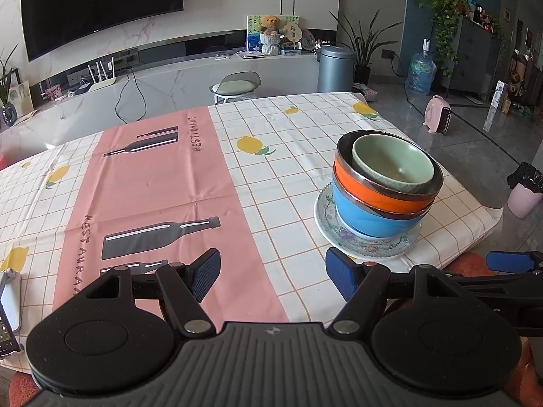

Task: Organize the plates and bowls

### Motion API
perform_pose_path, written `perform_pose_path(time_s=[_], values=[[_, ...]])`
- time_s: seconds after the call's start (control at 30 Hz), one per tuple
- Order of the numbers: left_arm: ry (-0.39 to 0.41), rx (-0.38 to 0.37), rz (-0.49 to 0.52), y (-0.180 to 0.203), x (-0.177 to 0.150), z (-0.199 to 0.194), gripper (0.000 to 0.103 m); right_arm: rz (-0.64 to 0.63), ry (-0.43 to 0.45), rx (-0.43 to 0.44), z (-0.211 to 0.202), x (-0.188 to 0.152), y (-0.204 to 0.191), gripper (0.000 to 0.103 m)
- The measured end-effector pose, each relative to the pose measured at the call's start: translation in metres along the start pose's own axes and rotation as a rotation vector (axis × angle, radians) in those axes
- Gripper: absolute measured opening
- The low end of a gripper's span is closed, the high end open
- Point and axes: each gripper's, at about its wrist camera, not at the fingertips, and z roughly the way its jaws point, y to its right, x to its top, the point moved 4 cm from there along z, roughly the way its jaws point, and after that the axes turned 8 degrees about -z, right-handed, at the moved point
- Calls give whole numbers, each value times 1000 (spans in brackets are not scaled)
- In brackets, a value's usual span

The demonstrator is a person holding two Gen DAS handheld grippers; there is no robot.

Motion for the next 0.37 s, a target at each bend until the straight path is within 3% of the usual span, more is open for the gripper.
perform_pose_path(time_s=[0.37], values=[[-2,12,-26,-6,0,2,83,-1,-1,1,1,0,1,98]])
